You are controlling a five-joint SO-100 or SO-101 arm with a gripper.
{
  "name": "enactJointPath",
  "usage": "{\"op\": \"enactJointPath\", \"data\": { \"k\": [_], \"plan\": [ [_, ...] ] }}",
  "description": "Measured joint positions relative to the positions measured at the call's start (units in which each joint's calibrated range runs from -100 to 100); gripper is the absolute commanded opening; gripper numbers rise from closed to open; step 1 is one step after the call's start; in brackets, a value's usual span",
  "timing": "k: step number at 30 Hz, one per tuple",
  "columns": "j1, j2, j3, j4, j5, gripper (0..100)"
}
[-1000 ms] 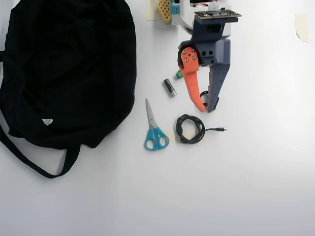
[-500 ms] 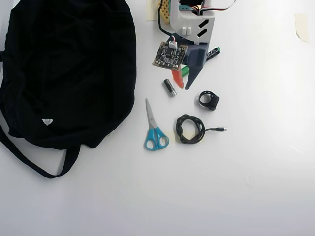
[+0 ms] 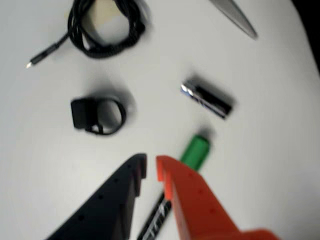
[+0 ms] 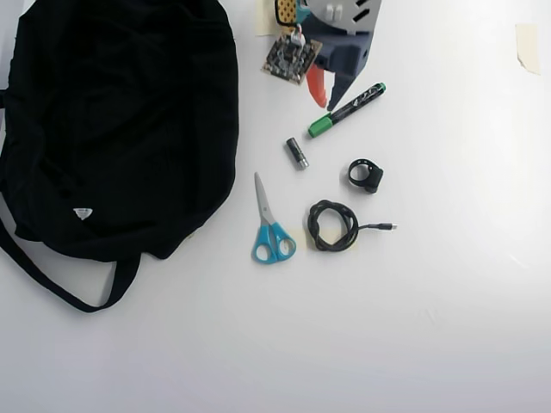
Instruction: Put the green marker into the black bag
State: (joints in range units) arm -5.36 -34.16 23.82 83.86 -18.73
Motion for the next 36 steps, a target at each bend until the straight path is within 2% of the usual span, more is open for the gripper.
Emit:
{"op": "enactJointPath", "data": {
  "k": [5, 9, 13, 20, 26, 31, 36],
  "plan": [
    [-0.7, -7.9, 9.6, 0.3, -2.0, 3],
    [-0.7, -8.5, 17.5, 0.3, -6.7, 3],
    [-5.7, -8.6, 22.5, 0.3, -12.7, 3],
    [-17.4, -8.6, 23.5, 0.0, -22.1, 17],
    [-20.3, -8.6, 26.6, -1.7, -23.4, 17],
    [-21.4, -8.6, 33.9, -9.7, -23.7, 17],
    [-21.9, -8.6, 35.5, -15.3, -23.8, 28]
  ]
}}
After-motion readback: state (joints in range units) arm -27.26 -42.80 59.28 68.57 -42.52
